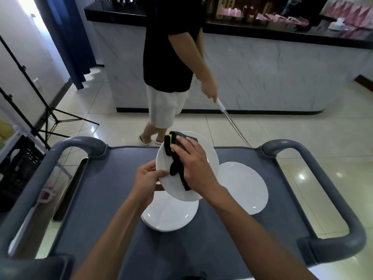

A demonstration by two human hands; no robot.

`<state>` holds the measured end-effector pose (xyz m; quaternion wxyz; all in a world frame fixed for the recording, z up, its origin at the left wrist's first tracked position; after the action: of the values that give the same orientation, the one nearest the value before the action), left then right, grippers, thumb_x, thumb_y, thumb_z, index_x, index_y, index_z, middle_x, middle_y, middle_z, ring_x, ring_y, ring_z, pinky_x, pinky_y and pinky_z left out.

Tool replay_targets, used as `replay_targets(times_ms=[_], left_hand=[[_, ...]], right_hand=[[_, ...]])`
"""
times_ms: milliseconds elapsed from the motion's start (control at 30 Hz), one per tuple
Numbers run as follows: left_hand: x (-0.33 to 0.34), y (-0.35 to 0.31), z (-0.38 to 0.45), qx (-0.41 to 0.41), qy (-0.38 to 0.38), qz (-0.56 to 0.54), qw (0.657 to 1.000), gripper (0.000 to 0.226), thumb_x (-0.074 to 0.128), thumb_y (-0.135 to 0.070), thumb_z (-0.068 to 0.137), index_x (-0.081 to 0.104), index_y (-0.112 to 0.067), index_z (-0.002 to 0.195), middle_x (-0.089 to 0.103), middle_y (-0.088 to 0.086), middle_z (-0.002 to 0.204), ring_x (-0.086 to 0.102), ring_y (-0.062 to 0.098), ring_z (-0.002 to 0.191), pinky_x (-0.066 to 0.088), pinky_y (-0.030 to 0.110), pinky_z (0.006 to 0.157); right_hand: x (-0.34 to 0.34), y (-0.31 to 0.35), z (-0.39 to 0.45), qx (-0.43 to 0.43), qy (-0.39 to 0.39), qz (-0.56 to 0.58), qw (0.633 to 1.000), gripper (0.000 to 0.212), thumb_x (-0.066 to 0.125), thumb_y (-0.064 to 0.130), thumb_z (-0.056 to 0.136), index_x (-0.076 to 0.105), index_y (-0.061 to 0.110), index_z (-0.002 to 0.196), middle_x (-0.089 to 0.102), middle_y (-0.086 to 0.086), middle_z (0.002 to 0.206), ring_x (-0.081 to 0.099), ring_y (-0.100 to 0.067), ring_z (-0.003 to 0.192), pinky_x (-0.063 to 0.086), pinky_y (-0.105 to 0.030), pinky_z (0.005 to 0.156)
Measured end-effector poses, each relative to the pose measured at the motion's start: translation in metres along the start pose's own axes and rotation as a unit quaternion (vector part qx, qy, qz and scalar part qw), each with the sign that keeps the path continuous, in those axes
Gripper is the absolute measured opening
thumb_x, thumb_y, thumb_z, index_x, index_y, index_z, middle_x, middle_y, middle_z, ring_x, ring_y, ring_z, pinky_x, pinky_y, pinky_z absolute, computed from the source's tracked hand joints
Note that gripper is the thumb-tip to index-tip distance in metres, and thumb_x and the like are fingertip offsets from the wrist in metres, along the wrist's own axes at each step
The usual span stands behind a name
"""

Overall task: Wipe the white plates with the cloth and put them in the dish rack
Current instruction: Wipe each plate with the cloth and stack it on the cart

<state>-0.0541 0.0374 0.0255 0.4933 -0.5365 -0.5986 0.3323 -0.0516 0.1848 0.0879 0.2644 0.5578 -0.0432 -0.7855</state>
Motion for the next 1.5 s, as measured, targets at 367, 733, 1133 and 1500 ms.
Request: replay_targets(times_ms=[367,733,1133,1500], left_hand=[[-0.008,0.001,-0.001,0.010,-0.014,-0.025,1.000,0.035,0.063,0.008,0.083,0.077,-0.016,0.105,0.075,0.015,0.093,0.069,0.030,0.076,0.057,0.041,0.059],[-0.015,0.000,-0.002,0.039,-0.014,-0.037,0.998,0.037,0.061,0.009,0.084,0.075,-0.016,0.108,0.075,0.010,0.094,0.069,0.029,0.082,0.058,0.050,0.067],[-0.024,-0.010,-0.001,0.089,0.001,-0.064,0.994,0.028,0.063,0.009,0.082,0.076,-0.012,0.095,0.074,0.009,0.088,0.070,0.026,0.076,0.057,0.039,0.054],[-0.019,-0.020,0.005,0.111,0.034,-0.007,0.993,0.028,0.062,0.013,0.083,0.070,0.000,0.107,0.075,0.006,0.084,0.070,0.021,0.071,0.057,0.032,0.053]], right_hand=[[-0.015,-0.017,0.015,0.046,-0.055,-0.028,0.997,0.049,0.051,0.002,0.094,0.053,0.016,0.142,0.040,-0.007,0.155,0.033,-0.032,0.142,0.028,-0.045,0.119],[-0.038,-0.045,0.005,0.119,-0.056,0.042,0.990,0.053,0.058,0.021,0.099,0.042,0.020,0.150,0.033,-0.002,0.158,0.031,-0.025,0.141,0.027,-0.041,0.119],[-0.061,-0.056,-0.001,0.167,-0.025,0.165,0.972,0.070,0.070,0.026,0.091,0.035,0.020,0.152,0.041,0.005,0.151,0.040,-0.013,0.138,0.032,-0.033,0.117],[-0.072,-0.075,-0.005,0.193,-0.026,0.327,0.925,0.055,0.077,0.012,0.081,0.058,0.028,0.130,0.068,0.007,0.113,0.064,-0.012,0.109,0.051,-0.041,0.101]])
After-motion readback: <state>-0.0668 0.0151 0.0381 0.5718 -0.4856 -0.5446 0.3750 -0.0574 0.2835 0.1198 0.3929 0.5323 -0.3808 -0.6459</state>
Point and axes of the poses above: each hand's wrist, its own z-axis towards the middle knuckle, its own x-axis out of the palm, y = z × x, the point moved 5 cm from there along z, towards the middle knuckle
